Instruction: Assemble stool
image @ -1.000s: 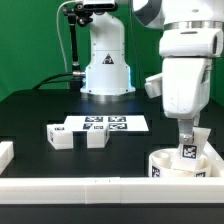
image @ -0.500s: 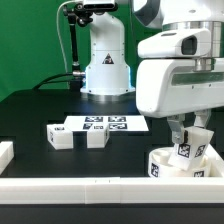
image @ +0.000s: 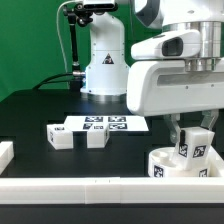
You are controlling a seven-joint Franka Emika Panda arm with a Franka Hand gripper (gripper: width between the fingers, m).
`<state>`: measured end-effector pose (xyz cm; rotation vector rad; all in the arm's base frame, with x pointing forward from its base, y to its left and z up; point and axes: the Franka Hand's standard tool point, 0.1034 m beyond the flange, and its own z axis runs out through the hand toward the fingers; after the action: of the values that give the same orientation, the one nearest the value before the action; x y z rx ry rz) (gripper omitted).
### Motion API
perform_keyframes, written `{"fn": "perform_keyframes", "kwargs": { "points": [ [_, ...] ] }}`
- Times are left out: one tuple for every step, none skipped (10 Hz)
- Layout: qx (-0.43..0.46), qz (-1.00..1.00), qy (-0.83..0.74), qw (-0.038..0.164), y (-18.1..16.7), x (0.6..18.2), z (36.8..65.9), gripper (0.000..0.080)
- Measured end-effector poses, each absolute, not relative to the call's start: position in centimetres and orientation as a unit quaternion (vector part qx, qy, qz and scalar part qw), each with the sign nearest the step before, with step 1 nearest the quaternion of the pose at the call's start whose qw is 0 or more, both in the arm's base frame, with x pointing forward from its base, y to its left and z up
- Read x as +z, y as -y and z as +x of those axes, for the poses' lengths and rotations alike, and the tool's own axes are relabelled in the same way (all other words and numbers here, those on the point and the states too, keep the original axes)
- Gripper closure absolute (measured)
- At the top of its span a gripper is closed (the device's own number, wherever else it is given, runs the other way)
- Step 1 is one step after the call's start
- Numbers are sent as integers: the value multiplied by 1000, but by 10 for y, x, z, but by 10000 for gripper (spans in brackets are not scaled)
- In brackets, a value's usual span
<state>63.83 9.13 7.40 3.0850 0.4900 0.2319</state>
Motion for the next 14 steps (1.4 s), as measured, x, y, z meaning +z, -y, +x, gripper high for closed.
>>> {"fn": "perform_keyframes", "kwargs": {
  "points": [
    [78,989,-125,-1,-89,73,638,454],
    [82,994,-73,-11,-88,72,638,454],
    [85,995,-41,-18,-88,71,637,454],
    [87,996,15,-27,-87,70,637,454],
    [90,994,56,-29,-83,70,637,454],
    [93,992,79,-29,-82,70,638,453],
    [99,985,135,-31,-77,70,639,453],
    [99,978,180,-31,-74,70,639,453],
    [98,975,196,-32,-72,70,639,453],
    [98,975,197,-33,-72,70,639,447],
    [98,976,194,-32,-72,70,639,447],
    [98,976,194,-32,-72,70,639,235],
    [98,979,177,-31,-70,74,637,235],
    [98,981,163,-33,-61,84,630,167]
  ]
}}
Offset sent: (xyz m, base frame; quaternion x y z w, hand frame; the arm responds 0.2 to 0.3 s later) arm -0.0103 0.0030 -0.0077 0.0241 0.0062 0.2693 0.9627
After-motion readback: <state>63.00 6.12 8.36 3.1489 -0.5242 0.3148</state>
